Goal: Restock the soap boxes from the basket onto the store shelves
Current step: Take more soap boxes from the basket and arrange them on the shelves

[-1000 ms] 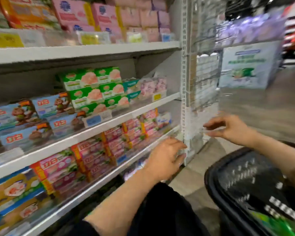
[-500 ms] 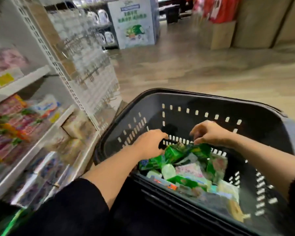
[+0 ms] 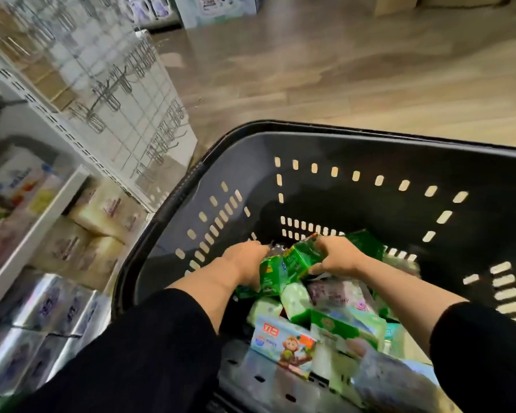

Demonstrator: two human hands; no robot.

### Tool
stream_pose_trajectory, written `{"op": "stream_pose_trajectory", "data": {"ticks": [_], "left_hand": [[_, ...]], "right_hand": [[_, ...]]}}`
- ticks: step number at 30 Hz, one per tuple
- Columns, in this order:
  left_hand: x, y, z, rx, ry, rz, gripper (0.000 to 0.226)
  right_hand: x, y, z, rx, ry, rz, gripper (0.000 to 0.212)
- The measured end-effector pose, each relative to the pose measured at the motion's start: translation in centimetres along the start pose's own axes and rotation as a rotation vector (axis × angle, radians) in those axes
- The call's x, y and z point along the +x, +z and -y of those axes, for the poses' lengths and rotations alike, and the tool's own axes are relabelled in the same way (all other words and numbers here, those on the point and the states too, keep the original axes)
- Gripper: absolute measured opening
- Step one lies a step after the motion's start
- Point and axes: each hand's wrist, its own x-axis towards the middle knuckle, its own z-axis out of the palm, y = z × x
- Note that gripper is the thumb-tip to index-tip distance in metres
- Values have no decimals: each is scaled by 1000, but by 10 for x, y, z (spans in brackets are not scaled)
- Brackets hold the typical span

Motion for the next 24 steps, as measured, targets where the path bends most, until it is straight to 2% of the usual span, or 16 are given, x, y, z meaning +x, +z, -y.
{"op": "stream_pose_trajectory", "data": {"ticks": [4,8,11,16,22,24], "left_hand": [[19,12,12,3,36,94,81],[38,22,22,-34,29,167,91],[47,32,27,-104,15,157,97],[51,37,31,-180,34,133,96],[38,6,32,-177,74,46,99],[27,-18,29,-171,96,-8,100]], "right_hand": [[18,22,-6,15,56,-35,64],[25,36,-6,15,83,-47,52],[28,45,-6,75,126,-108,48],[30,47,-2,163,155,-181,47],[23,20,1,277,155,-319,41],[18,-2,0,336,109,-378,67]]}}
